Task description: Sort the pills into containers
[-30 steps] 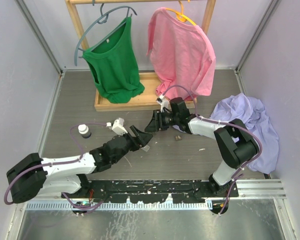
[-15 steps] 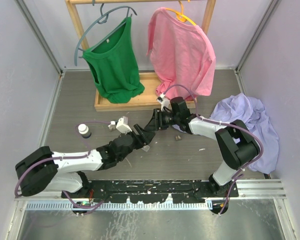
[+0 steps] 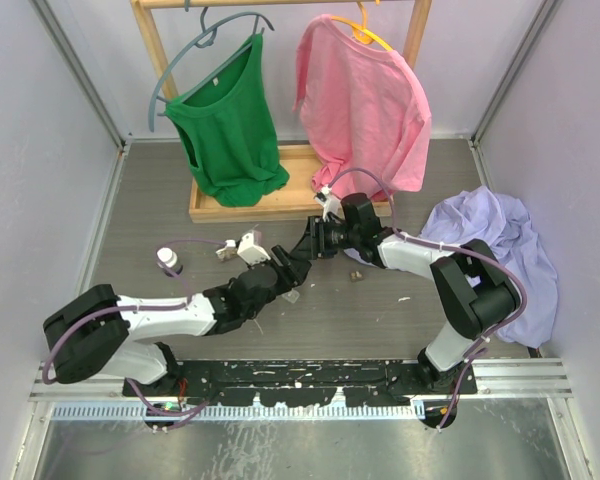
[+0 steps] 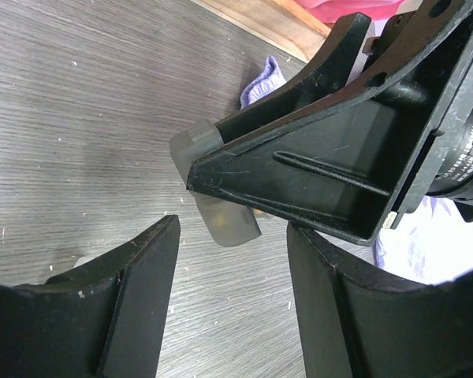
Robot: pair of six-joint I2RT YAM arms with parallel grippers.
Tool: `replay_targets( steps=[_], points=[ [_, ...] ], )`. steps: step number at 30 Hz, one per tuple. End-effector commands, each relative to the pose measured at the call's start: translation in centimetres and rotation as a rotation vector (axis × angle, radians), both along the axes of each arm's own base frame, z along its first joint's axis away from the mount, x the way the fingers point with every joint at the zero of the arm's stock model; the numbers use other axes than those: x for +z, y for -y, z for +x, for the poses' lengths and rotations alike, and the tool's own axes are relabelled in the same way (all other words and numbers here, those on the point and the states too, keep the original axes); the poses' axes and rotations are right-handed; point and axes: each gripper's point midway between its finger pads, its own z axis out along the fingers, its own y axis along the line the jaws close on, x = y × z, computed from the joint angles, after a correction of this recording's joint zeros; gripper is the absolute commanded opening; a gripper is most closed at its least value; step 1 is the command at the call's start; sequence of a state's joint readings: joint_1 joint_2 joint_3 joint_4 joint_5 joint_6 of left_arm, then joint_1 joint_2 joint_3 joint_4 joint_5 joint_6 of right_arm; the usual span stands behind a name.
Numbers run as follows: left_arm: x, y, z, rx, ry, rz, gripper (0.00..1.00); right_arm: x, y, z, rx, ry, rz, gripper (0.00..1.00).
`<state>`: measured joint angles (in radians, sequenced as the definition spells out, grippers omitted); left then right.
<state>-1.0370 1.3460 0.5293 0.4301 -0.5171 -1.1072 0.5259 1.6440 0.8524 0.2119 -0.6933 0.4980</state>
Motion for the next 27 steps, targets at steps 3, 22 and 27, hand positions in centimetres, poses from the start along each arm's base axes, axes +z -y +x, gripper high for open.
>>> replay_targets(
  steps=[3, 22, 27],
  points=[
    [1.7, 0.2, 1.8, 0.068, 0.052, 0.017, 0.56, 2.5, -0.5, 0.0, 0.021, 0.064, 0.058, 0.20],
    [1.0, -1.2, 2.8, 0.152, 0.026, 0.145, 0.29, 3.1, -0.7, -0.5, 0.042, 0.061, 0.089, 0.20],
    [0.8, -1.8, 2.5, 0.159, 0.015, 0.152, 0.09, 3.8, -0.8, -0.7, 0.052, 0.075, 0.113, 0.20]
  ],
)
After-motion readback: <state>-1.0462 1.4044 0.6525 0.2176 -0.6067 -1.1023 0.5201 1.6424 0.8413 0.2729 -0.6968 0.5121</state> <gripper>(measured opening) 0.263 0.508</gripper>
